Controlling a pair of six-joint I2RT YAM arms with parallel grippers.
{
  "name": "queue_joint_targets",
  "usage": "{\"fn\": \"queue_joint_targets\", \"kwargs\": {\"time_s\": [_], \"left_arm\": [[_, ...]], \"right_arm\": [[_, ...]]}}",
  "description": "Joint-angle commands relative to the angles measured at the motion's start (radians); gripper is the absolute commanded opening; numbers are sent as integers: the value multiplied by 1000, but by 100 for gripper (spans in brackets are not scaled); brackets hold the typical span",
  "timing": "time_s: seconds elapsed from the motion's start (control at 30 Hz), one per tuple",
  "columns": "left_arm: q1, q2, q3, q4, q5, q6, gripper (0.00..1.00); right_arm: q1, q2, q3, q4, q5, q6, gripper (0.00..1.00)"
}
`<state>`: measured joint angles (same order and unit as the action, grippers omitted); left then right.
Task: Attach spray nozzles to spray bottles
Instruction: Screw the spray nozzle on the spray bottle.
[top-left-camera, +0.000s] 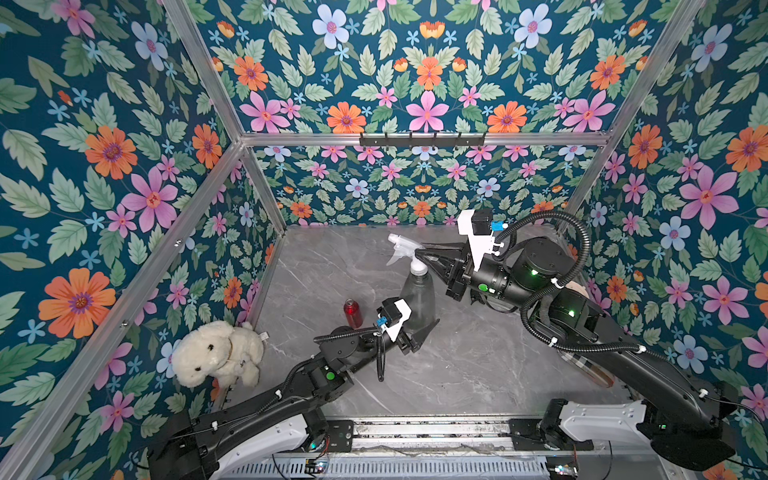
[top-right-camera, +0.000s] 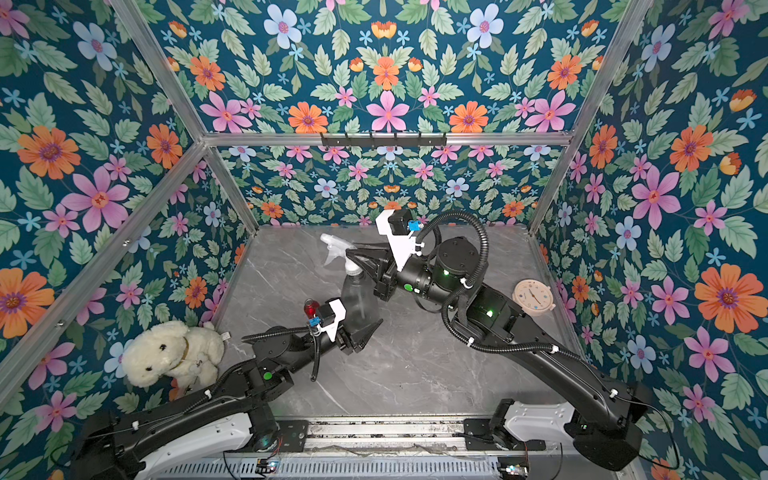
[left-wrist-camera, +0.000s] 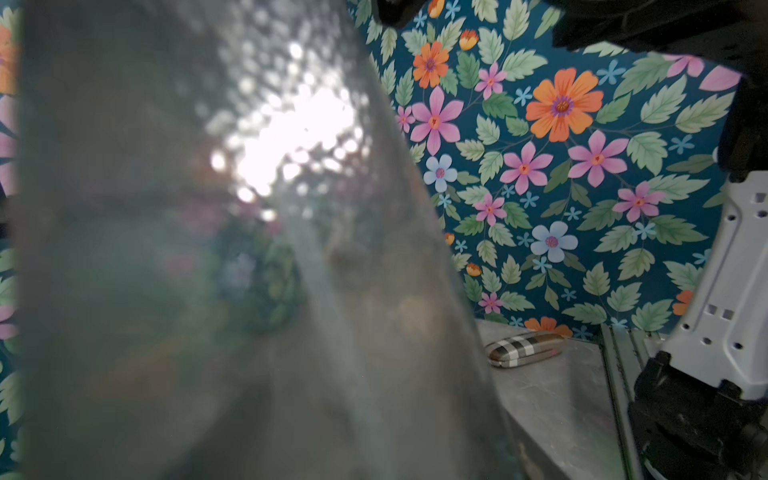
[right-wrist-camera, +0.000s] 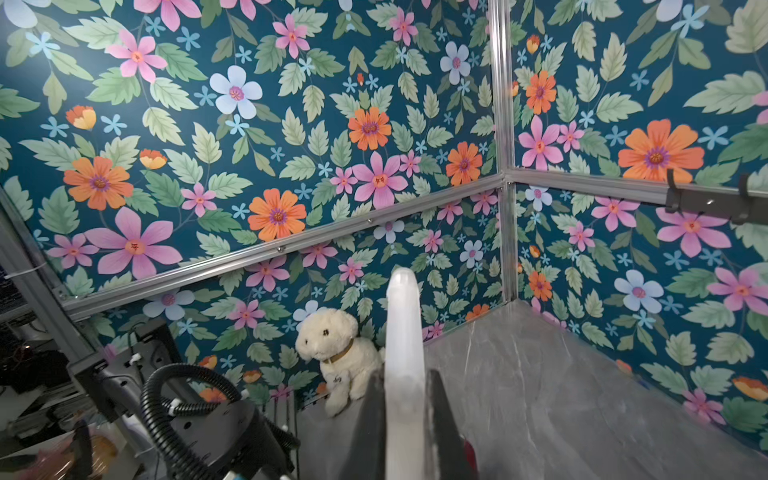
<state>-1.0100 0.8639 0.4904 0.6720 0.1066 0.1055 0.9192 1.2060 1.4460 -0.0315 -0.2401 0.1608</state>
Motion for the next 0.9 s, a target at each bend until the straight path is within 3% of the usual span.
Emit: {"fn": "queue_joint_targets", "kwargs": {"time_s": [0.0,0.17,0.53,0.7,0.87], "left_arm": [[1,-3,5,18,9,4,0],[1,-13,-7,31,-1,7,0],[1,-16,-7,33,116,-12,0],[1,-37,-20,51,98,-22,0],[1,-28,-17,50,13,-26,0]], "right_arm": [[0,1,42,-103,-22,-14,0],[-4,16,94,-207,-54,-10,0],[-9,-51,-75,14,51,-8,0],[-10,-64,-112,64,87,-6,0],[-11,-92,-148,92,5,20,0]]}}
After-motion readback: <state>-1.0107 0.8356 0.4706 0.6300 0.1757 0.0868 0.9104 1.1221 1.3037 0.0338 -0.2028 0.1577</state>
